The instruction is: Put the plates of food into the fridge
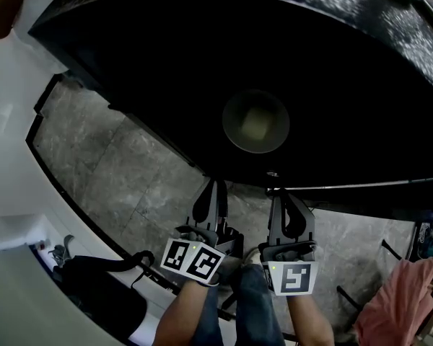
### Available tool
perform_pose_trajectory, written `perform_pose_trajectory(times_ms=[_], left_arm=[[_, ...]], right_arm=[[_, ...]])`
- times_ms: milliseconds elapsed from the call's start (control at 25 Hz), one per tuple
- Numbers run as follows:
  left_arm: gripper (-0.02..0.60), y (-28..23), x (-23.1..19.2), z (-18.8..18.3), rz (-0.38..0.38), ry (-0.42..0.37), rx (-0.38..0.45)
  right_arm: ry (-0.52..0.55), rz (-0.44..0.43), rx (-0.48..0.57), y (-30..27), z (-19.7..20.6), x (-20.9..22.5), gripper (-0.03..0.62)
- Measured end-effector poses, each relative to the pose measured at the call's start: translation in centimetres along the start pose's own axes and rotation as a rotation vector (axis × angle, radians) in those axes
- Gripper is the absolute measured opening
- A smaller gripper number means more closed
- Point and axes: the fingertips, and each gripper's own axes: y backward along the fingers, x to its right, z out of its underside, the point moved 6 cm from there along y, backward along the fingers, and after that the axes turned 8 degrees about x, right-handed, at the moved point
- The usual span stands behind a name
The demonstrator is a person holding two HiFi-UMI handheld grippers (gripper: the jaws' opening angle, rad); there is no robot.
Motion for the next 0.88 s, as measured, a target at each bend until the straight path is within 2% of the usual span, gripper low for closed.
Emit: perform_pose_trajectory(times_ms=[80,160,320,440,680,880], left_arm=[[0.006,0.0,0.4,-0.6,-0.005,-0.174,0.005],[0.006,0.0,0.8,-1.1,0.009,-0.310,0.014],[0.006,-0.1,1.5,-1.7,0.035,-0.503,0.024],[0.006,0.0,2.0,-1.7,0.064,-0.610,0.010],[0.006,0.5,1.8,-1.8,0.074,-0.671,-0.030],[0.006,0.6,1.4,-2.5,0.065,-0.661,-0.035]], right_arm=[[0.007,-0.006,-0.006,-0.5,0.3,-0.1,0.012],[0.017,-0.007,-0.020,-0.9,0.5,0.0,0.012],[0.018,-0.006,-0.027,-2.1,0.9,-0.1,0.012],[0.017,-0.008,-0.035,-3.0,1.3,-0.5,0.012],[0.021,-0.022,-0.051,-4.8,2.3,-1.7,0.012],[0.025,-0.030,-0.064,-6.1,3.0,-2.6,0.012]])
